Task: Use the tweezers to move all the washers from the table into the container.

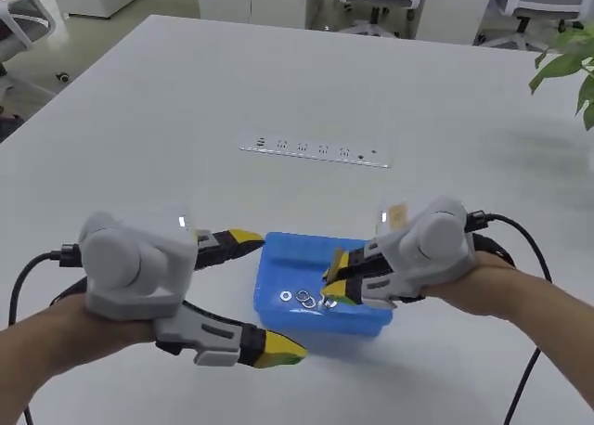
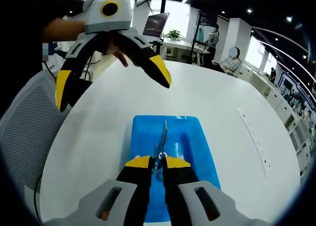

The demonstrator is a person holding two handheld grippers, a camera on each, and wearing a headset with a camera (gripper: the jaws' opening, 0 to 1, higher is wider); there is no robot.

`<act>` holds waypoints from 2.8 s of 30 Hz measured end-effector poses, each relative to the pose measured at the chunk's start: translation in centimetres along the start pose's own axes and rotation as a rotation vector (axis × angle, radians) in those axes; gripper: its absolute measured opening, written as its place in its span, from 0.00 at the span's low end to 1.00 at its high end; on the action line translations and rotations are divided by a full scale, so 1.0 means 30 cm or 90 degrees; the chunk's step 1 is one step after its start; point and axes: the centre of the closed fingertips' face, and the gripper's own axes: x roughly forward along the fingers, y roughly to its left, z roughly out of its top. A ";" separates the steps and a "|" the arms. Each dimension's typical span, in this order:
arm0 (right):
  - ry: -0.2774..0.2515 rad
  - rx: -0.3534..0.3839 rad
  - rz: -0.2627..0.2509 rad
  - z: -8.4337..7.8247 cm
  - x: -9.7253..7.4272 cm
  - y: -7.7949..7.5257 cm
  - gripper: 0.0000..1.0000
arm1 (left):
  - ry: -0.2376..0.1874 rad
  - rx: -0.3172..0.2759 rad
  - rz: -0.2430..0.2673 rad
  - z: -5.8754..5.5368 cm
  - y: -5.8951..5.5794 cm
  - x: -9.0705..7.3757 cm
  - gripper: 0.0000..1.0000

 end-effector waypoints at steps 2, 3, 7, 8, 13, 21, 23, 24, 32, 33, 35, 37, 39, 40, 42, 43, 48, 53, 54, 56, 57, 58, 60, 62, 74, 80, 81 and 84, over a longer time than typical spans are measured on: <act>0.003 -0.003 0.004 -0.006 0.006 0.004 0.10 | 0.000 0.003 -0.001 -0.003 0.010 0.008 0.86; 0.004 -0.003 0.007 -0.009 0.008 0.007 0.10 | -0.001 0.007 -0.003 -0.003 0.014 0.013 0.86; 0.006 -0.002 0.011 -0.018 0.015 0.009 0.10 | -0.001 0.011 -0.013 0.000 0.026 0.031 0.80; 0.006 -0.002 0.011 -0.018 0.017 0.010 0.10 | 0.001 0.014 -0.017 0.000 0.029 0.038 0.79; 0.006 -0.001 0.013 -0.022 0.021 0.010 0.10 | 0.003 0.020 -0.039 0.004 0.036 0.067 0.69; 0.007 -0.001 0.019 -0.027 0.032 0.022 0.10 | 0.011 0.044 -0.069 0.015 0.033 0.110 0.46; 0.005 0.001 0.019 -0.026 0.034 0.020 0.10 | 0.014 0.048 -0.072 0.017 0.035 0.117 0.40; 0.005 0.000 0.019 -0.025 0.034 0.020 0.10 | 0.015 0.049 -0.073 0.018 0.037 0.120 0.38; 0.009 -0.008 0.022 -0.026 0.036 0.020 0.10 | 0.030 0.071 -0.063 0.023 0.068 0.147 0.25; 0.010 -0.010 0.023 -0.026 0.036 0.020 0.10 | 0.031 0.071 -0.063 0.024 0.068 0.149 0.24; 0.011 -0.012 0.022 -0.026 0.036 0.021 0.10 | 0.035 0.077 -0.063 0.027 0.074 0.160 0.22; 0.012 -0.016 0.023 -0.025 0.035 0.022 0.10 | 0.038 0.083 -0.063 0.031 0.079 0.173 0.20; 0.013 -0.017 0.023 -0.027 0.036 0.021 0.10 | 0.047 0.088 -0.067 0.028 0.080 0.187 0.17; 0.013 -0.018 0.022 -0.027 0.036 0.021 0.10 | 0.053 0.092 -0.070 0.027 0.079 0.194 0.16; 0.013 -0.019 0.023 -0.027 0.036 0.021 0.10 | 0.057 0.105 -0.073 0.027 0.079 0.202 0.13; 0.014 -0.020 0.022 -0.028 0.036 0.021 0.10 | 0.059 0.106 -0.078 0.029 0.075 0.205 0.12; 0.015 -0.020 0.021 -0.029 0.035 0.020 0.10 | 0.063 0.115 -0.091 0.029 0.063 0.208 0.07; 0.013 -0.020 0.021 -0.028 0.032 0.019 0.11 | 0.060 0.124 -0.093 0.031 0.062 0.204 0.07; 0.013 -0.019 0.020 -0.028 0.032 0.019 0.11 | 0.060 0.124 -0.093 0.032 0.062 0.203 0.07; 0.012 -0.017 0.019 -0.027 0.031 0.019 0.11 | 0.060 0.124 -0.094 0.032 0.061 0.201 0.06; 0.011 -0.017 0.019 -0.026 0.031 0.020 0.11 | 0.060 0.124 -0.094 0.032 0.061 0.200 0.06; 0.011 -0.017 0.019 -0.025 0.031 0.020 0.12 | 0.060 0.124 -0.095 0.032 0.061 0.199 0.06; 0.009 -0.015 0.020 -0.023 0.030 0.022 0.12 | 0.060 0.123 -0.098 0.033 0.059 0.198 0.06; 0.009 -0.016 0.019 -0.022 0.029 0.021 0.12 | 0.059 0.123 -0.099 0.033 0.059 0.197 0.06; 0.002 -0.013 0.011 -0.014 0.019 0.015 0.12 | 0.055 0.126 -0.106 0.046 0.062 0.194 0.06; -0.001 -0.011 0.011 -0.009 0.011 0.018 0.11 | 0.058 0.130 -0.112 0.053 0.057 0.187 0.06; -0.002 -0.011 0.011 -0.008 0.009 0.020 0.11 | 0.060 0.133 -0.114 0.054 0.056 0.185 0.06; -0.005 -0.011 0.012 -0.002 0.002 0.023 0.11 | 0.062 0.137 -0.117 0.059 0.054 0.177 0.06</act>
